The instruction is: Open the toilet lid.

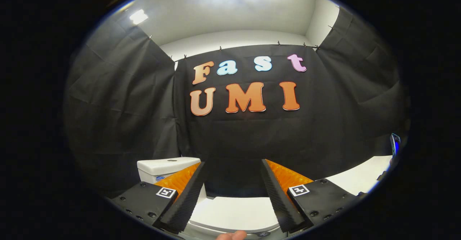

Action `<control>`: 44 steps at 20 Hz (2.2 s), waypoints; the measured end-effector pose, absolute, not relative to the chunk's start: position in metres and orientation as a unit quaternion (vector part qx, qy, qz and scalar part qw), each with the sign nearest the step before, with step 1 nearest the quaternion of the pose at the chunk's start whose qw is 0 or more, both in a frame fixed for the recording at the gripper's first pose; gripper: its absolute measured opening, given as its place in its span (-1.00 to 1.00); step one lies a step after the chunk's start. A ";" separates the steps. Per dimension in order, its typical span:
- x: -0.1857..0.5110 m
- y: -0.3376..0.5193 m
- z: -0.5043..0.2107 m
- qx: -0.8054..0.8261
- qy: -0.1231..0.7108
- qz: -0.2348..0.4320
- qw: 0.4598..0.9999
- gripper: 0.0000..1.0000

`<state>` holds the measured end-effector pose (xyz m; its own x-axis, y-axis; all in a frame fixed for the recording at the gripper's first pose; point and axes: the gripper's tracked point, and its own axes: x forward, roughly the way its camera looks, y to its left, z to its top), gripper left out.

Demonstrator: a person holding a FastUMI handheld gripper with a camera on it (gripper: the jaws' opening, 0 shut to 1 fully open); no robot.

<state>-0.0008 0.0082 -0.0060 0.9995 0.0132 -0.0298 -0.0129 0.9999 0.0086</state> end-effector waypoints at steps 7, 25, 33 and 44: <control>-0.001 0.015 -0.017 0.047 0.014 0.021 0.999 0.95; -0.058 -0.111 -0.261 0.346 0.167 -0.197 0.902 0.97; -0.092 -0.110 -0.356 0.444 0.273 -0.238 0.820 0.97; -0.095 -0.121 -0.397 0.490 0.284 -0.245 0.787 0.97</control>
